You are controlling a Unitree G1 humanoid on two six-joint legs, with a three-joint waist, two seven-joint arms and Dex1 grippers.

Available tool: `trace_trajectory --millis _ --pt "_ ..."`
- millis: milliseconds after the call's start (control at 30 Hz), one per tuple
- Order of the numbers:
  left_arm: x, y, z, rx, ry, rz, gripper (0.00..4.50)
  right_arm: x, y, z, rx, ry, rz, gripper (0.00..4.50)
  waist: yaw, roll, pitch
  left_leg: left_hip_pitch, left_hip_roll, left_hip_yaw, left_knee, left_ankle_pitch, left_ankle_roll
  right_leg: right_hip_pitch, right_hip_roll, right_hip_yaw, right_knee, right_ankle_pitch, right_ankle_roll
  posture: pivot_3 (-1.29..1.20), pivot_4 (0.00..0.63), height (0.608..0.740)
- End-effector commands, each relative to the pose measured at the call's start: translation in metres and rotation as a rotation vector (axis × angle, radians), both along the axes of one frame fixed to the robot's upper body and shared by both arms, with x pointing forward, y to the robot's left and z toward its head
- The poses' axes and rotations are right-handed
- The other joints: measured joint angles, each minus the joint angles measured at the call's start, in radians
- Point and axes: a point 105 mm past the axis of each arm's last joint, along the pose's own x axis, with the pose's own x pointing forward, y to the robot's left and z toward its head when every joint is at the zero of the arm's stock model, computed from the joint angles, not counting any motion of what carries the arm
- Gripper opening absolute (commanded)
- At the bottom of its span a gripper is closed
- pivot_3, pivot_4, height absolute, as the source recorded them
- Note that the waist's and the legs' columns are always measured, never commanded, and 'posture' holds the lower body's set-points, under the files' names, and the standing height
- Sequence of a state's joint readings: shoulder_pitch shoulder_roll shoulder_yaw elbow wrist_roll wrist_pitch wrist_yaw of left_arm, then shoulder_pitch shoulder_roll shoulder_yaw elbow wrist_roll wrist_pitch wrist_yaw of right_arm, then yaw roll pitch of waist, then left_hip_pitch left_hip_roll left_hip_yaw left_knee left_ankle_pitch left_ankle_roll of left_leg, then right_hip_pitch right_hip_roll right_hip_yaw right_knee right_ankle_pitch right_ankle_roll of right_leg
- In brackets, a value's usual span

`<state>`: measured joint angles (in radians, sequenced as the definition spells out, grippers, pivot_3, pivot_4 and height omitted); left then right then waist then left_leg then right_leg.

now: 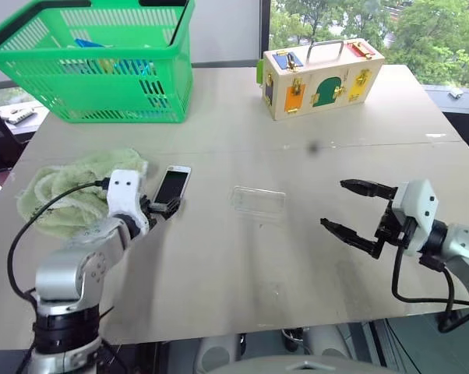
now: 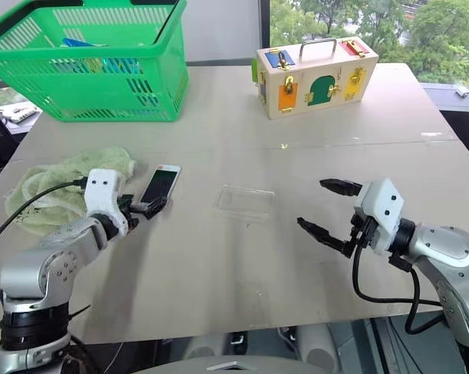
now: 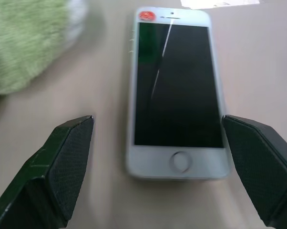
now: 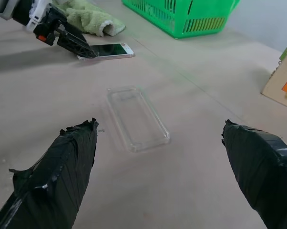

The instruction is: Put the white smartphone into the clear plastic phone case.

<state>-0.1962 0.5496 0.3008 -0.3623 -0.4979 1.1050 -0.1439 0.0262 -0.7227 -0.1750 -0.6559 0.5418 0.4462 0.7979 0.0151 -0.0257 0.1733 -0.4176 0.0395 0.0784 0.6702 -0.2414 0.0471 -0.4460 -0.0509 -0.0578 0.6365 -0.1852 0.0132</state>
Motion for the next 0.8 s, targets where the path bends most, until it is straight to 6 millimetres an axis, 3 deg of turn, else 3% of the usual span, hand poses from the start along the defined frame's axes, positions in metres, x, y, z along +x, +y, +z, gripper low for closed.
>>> trace_trajectory --millis 33,267,300,333,367,433,567,667,800 --pt "0.003 -0.013 0.005 -0.017 0.011 -0.015 4.46 -0.004 0.001 0.01 -0.003 -0.045 0.013 4.5 0.0 0.0 0.0 0.0 0.0 0.0 0.0 0.0 0.0 0.0 0.0 0.0 0.0 0.0 0.0 0.0 0.15 0.74" --pt "-0.003 -0.028 -0.002 0.032 0.088 0.004 4.46 -0.006 0.002 0.01 -0.008 -0.048 0.009 4.5 0.001 0.0 0.0 0.001 -0.001 0.001 0.0 0.0 0.0 0.0 0.0 0.002 0.001 0.0 0.0 0.0 0.15 0.74" --pt "-0.004 -0.029 -0.003 0.037 0.094 0.008 3.95 -0.006 0.003 0.01 -0.008 -0.048 0.009 4.5 0.001 0.0 0.0 0.001 -0.001 0.001 0.0 0.0 0.0 0.0 0.0 0.002 0.001 0.0 0.0 0.0 0.15 0.74" --pt "-0.004 -0.03 -0.003 0.036 0.098 0.019 3.89 -0.006 0.003 0.011 -0.007 -0.049 0.008 4.5 0.001 0.0 0.0 0.001 -0.001 0.001 0.0 0.0 0.0 0.0 0.0 0.002 0.001 0.0 0.0 0.0 0.15 0.74" --pt "-0.005 -0.03 -0.004 0.044 0.104 0.034 3.33 -0.006 0.003 0.011 -0.006 -0.049 0.008 4.5 0.001 0.0 0.0 0.001 -0.001 0.001 0.0 0.0 0.0 0.0 0.0 0.002 0.001 0.0 0.0 0.0 0.15 0.74" --pt "-0.005 -0.029 -0.005 0.061 0.113 0.071 2.86 -0.006 0.004 0.012 -0.006 -0.05 0.006 4.5 0.002 0.0 -0.001 0.001 -0.001 0.001 0.0 0.0 0.0 0.001 0.0 0.002 0.001 0.0 0.0 0.0 0.15 0.74" --pt "-0.006 -0.03 0.002 0.058 0.1 0.146 2.86 -0.006 0.005 0.012 -0.008 -0.048 0.006 4.5 0.002 0.0 -0.001 0.002 -0.001 0.001 0.001 0.0 0.0 0.002 0.0 0.002 0.001 0.0 0.0 0.0 0.15 0.74" --pt "-0.007 -0.041 0.008 -0.054 0.106 0.173 2.86 -0.005 0.005 0.012 -0.011 -0.046 0.008 4.5 0.002 -0.001 -0.001 0.002 -0.001 0.0 0.001 0.0 0.0 0.003 0.0 0.001 0.001 0.0 0.0 0.0 0.15 0.74" --pt "-0.005 -0.069 0.013 -0.267 0.094 0.031 2.86 -0.003 0.005 0.011 -0.016 -0.039 0.024 4.5 0.001 -0.001 -0.001 0.002 -0.002 -0.001 0.002 0.0 0.0 0.003 0.0 0.001 0.001 0.0 0.0 0.0 0.15 0.74"
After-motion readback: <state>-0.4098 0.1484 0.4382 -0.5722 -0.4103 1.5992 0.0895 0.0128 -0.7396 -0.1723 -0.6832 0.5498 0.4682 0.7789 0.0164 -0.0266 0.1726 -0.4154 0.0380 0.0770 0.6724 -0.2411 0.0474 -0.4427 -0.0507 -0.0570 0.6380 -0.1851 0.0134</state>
